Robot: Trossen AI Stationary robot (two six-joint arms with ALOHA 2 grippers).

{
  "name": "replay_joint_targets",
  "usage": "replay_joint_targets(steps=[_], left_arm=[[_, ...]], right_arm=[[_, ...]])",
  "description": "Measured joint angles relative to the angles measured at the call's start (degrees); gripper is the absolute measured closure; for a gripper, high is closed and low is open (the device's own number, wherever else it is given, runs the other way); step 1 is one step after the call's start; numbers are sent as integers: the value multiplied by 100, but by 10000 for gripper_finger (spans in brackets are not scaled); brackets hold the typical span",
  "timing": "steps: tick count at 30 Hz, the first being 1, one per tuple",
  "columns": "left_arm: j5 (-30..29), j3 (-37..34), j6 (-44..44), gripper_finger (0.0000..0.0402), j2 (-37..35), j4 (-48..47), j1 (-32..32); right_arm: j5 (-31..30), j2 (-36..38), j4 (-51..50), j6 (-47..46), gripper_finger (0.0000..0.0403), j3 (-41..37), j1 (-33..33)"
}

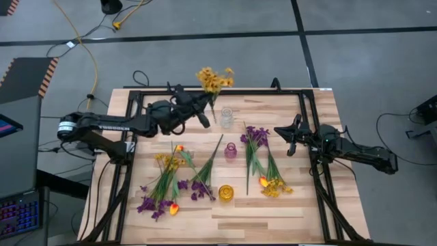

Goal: Sort flowers into vase by color
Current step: Put the middle yellow flowers into the transparent vase

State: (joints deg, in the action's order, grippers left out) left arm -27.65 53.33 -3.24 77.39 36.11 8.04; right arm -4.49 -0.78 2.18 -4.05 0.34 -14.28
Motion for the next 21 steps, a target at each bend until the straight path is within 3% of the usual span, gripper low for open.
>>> replay_joint_targets(steps=[4, 10, 14, 21], left_arm=[[647, -245, -336, 393, 365, 1203, 191], [1215, -252, -427, 393, 1082, 2056, 574], [1245, -252, -476, 393, 1507, 2546, 813], [1297, -252, -582, 393, 1743, 2573, 1012]], right_arm=[[0, -2, 0, 0, 360, 0, 0], [-2, 0, 0, 0, 360, 0, 0], [-2, 0, 0, 0, 360, 0, 0], [-2, 0, 0, 0, 360, 0, 0]])
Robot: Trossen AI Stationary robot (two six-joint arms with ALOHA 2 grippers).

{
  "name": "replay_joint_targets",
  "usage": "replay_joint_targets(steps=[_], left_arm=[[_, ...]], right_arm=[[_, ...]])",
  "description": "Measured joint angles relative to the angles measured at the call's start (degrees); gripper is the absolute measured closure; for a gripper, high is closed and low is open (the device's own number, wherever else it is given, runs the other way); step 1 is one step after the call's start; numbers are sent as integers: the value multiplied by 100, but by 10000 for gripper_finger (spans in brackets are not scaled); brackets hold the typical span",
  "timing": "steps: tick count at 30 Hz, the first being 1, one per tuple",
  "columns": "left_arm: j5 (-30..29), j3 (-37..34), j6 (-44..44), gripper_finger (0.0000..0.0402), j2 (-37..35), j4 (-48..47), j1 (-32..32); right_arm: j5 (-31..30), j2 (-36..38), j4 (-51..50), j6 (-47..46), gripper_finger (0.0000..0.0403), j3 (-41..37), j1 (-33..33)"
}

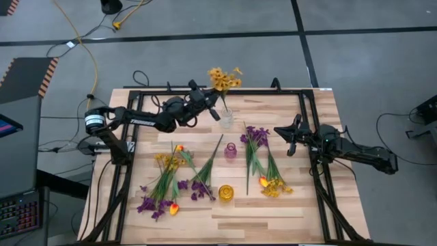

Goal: Sort flowers into vase by color
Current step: Put the middle yellow flowers into the transparent vase

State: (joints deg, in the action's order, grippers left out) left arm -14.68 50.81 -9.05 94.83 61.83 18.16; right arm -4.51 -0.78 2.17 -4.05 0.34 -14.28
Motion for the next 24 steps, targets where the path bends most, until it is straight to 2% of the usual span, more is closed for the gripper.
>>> replay_joint_targets(steps=[10, 14, 24], left_arm=[[97, 0, -95, 393, 2, -613, 6], [95, 0, -81, 393, 101, -440, 6], [98, 133, 5, 393, 797, -367, 6]], right_arm=[[0, 0, 0, 0, 360, 0, 0], [0, 0, 0, 0, 360, 0, 0], [-9, 0, 0, 2, 360, 0, -9]])
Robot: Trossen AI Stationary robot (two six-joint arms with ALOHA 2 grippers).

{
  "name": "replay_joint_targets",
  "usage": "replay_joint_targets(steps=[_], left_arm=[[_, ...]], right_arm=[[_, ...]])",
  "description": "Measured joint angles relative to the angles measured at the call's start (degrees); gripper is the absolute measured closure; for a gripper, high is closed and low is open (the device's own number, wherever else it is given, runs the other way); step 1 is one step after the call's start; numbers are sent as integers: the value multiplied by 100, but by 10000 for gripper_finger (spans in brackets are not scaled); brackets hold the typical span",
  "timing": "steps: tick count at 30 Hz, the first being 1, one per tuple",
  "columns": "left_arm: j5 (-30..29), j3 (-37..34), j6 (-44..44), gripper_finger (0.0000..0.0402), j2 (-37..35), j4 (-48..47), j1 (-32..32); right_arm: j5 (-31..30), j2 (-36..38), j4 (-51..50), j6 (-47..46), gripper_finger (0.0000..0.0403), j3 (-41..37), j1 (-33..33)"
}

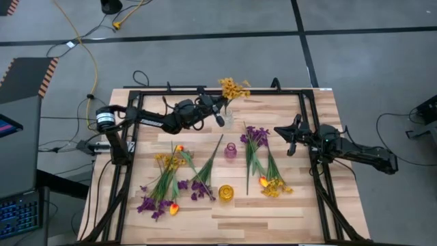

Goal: Sort flowers into vase by color
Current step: Put the middle yellow flowers into the transparent vase

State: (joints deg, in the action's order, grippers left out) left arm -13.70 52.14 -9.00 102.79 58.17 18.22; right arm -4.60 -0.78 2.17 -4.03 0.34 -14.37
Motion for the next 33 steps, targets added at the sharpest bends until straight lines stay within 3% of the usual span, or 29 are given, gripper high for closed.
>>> replay_joint_targets(steps=[10, 21, 33], left_arm=[[-53, 210, -58, 382, 336, -129, -15], [-89, 212, -33, 288, 336, -188, -24], [-91, 212, 57, 222, 333, -233, -142]], right_arm=[[2, -1, 0, -2, 360, 0, 0], [2, -2, 0, -1, 360, 0, 0], [4, -1, 0, -2, 360, 0, 0]])
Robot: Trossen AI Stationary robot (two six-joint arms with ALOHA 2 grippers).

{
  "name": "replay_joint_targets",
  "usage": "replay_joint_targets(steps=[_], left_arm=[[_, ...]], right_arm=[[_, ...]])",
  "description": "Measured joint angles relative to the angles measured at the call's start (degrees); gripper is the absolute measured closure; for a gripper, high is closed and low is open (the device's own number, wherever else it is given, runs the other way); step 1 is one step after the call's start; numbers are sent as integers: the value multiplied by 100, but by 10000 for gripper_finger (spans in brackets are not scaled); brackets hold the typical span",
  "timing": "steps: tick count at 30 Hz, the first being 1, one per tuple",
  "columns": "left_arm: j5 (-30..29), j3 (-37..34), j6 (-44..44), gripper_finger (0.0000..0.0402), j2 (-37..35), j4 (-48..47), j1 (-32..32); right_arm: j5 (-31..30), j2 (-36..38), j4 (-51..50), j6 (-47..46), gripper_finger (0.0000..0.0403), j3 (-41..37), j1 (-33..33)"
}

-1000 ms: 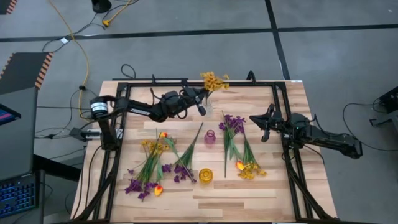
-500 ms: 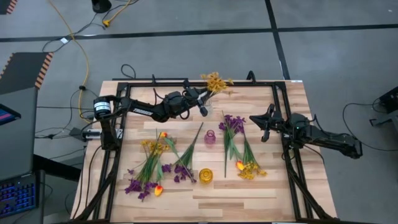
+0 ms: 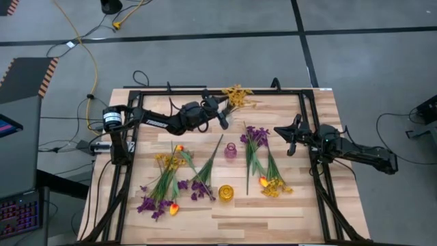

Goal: Sort flowers into vase by color
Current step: Put the middle yellow flowers into the transparent vase

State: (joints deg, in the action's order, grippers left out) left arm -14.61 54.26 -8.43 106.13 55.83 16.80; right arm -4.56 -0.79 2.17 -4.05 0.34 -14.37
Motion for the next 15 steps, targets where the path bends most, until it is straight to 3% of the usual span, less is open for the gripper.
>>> replay_joint_targets(steps=[4, 11, 15], left_arm=[[-204, 0, -174, 212, -5, -21, -112], [-1144, 2, -596, 210, -204, -660, -304], [-1316, 2, -594, 210, -350, -947, -389]], right_arm=[[0, -1, -1, 0, 360, 0, 0], [2, 1, -1, 0, 360, 0, 0], [2, 1, 0, 0, 360, 0, 0]])
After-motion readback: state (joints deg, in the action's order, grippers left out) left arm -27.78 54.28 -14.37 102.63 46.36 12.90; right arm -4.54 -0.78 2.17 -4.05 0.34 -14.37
